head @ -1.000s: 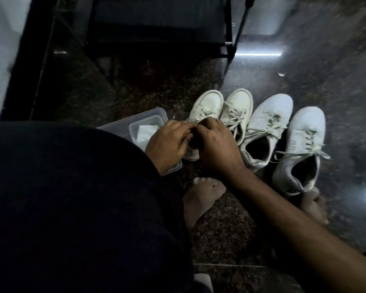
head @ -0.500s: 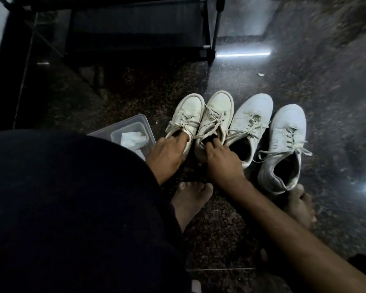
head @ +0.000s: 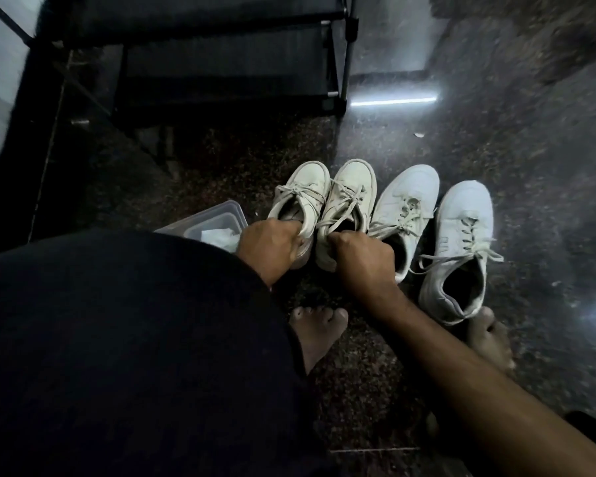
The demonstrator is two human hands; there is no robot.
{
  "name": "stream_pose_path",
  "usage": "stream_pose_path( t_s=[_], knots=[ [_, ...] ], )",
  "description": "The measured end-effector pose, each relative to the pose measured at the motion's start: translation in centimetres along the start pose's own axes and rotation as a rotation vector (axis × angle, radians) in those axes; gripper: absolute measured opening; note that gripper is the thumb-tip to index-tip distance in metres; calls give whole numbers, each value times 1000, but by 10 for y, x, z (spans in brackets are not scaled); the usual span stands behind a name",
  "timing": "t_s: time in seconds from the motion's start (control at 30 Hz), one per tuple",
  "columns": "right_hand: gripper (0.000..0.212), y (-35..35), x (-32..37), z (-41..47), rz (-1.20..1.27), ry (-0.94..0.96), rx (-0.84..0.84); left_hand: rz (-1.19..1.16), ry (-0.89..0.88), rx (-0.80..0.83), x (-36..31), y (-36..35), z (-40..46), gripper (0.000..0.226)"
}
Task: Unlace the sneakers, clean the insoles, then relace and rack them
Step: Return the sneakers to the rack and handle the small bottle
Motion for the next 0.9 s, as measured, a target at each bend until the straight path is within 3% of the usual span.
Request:
stream_pose_path(
  t_s=[0.17,0.33,0.5,0.9],
  knots=[
    [4,71,18,5,11,67,-110,31,1,-84,-3,67,5,26],
    [11,167,46,-3,-71,144,-331,47,-75,-259,-13,180,-9,29],
    [9,255,77,-18,-104,195,-424,68,-171,-476,-21,282,-31,33],
    [6,363,109,-39,-126,359,-634,131,-158,-679,-48,392,-81,33]
  ],
)
Point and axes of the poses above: each hand's wrist, its own z-axis towards the middle knuckle, its own y-axis out of the back of the hand, x = y × z, the point moved 5 cm from there along z, towards the middle knuckle, and after that the axes turned 5 degrees about -z, right-handed, at the moved point
